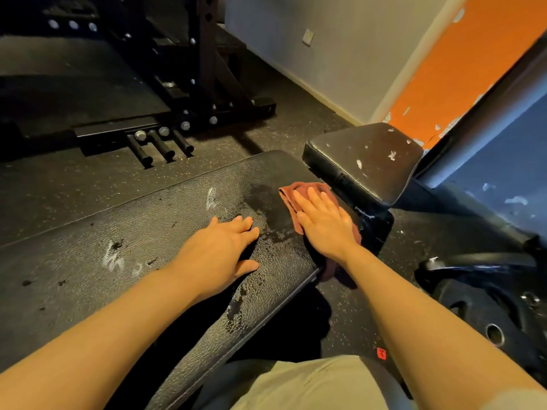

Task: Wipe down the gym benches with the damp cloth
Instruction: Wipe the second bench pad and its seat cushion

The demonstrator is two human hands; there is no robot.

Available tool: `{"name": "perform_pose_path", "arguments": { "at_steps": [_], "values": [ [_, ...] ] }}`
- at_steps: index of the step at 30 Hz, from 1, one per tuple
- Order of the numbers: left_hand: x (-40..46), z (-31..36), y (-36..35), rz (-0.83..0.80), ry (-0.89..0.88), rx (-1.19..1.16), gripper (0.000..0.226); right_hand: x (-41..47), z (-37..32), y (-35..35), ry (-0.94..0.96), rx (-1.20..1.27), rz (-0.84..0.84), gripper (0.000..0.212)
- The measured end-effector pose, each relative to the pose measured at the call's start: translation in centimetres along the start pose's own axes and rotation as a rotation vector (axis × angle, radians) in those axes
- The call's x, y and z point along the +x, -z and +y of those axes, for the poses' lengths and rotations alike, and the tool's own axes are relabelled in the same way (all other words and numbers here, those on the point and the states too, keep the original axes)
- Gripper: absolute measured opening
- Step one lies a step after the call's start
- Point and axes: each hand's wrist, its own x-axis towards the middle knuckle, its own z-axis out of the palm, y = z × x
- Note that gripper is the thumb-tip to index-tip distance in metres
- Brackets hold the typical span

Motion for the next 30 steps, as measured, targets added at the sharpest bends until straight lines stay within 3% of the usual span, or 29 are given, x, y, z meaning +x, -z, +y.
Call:
{"name": "perform_pose_path", "arguments": {
  "at_steps": [4, 7, 10, 13, 18, 21, 30],
  "values": [
    [0.1, 0.0, -0.2, -0.003, 0.01, -0.009, 0.069, -1.0, -1.0, -0.5, -0.069, -0.02, 0.087, 0.048],
    [0.1, 0.0, -0.2, 0.005, 0.015, 0.002, 0.068, -3.8, -2.5, -1.5, 0.051, -0.05, 0.148, 0.048],
    [0.1, 0.2, -0.3, 0.006, 0.018, 0.027, 0.068, -5.4, -1.8, -1.9, 0.16, -0.016, 0.098, 0.049],
    [-0.2, 0.3, -0.5, 0.018, 0.019, 0.028, 0.067, -5.0, -0.2, -1.8, 0.197, -0.011, 0.12, 0.06],
    [-0.3, 0.2, -0.9, 0.046, 0.02, 0.015, 0.065, -4.1, 1.0, -2.1, 0.084, -0.037, 0.205, 0.06],
    [-0.3, 0.3, -1.3, 0.068, 0.023, 0.005, 0.064, -4.2, 0.4, -2.4, 0.038, -0.023, 0.166, 0.056],
    [-0.2, 0.8, -0.7, 0.124, -0.001, 0.058, 0.056, -6.2, 0.5, -2.3, 0.336, -0.059, 0.111, 0.064]
  ]
}}
